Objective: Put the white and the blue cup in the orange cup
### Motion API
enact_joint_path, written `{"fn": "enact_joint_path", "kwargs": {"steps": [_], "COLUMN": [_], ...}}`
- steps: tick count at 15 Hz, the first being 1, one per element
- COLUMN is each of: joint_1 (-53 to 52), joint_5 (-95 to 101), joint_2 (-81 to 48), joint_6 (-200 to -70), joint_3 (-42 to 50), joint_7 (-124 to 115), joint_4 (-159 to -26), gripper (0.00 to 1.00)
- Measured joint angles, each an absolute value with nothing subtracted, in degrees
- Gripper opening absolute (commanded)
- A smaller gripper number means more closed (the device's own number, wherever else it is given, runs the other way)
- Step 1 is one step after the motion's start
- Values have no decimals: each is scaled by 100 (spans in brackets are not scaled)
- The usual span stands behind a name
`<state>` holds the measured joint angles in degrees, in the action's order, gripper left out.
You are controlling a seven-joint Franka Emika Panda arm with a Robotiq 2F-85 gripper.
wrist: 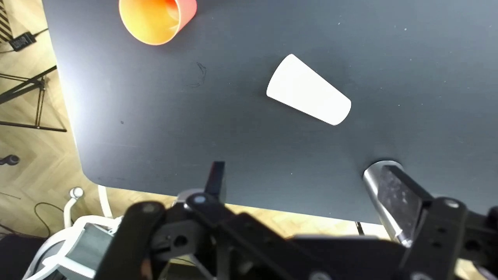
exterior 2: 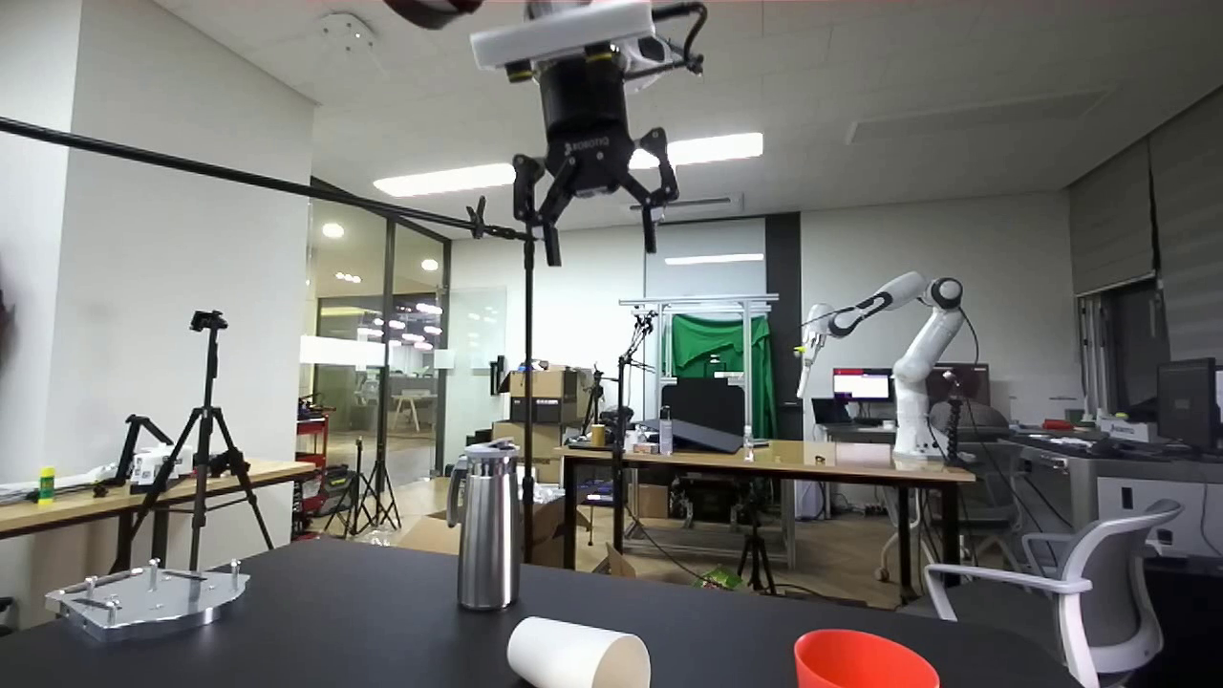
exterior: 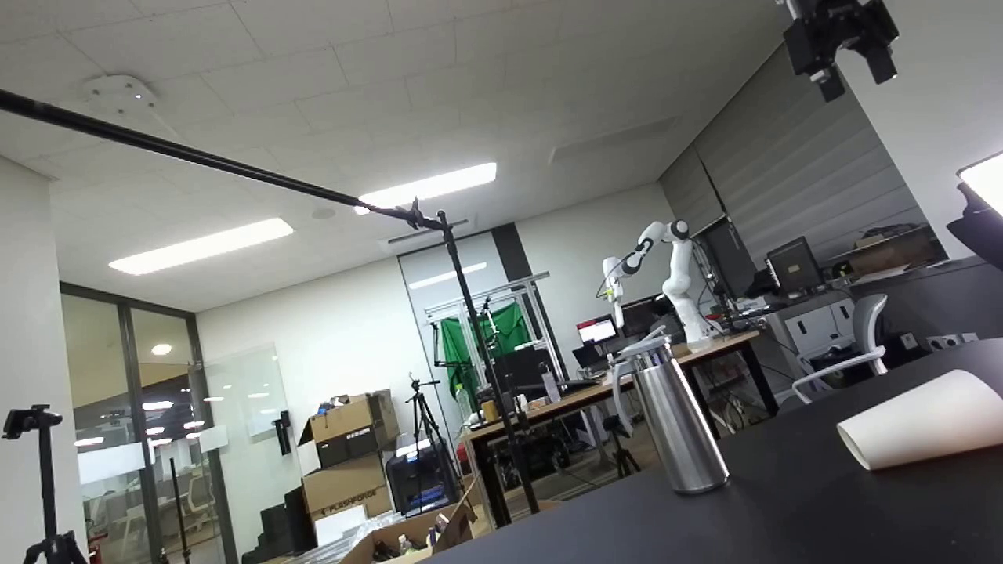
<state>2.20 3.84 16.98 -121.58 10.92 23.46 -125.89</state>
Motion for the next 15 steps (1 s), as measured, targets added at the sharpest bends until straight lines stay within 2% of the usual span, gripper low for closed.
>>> {"fn": "enact_joint_path", "kwargs": {"steps": [6,15], "joint_1": [301,867], "joint_5": [-124,-1796], "joint_2": [440,-1667], "joint_6": [-13010,-13345], "joint_3": [1090,785], "joint_7": [2202,2282], "joint_4": [-12700,-12077], "gripper": [100,100]}}
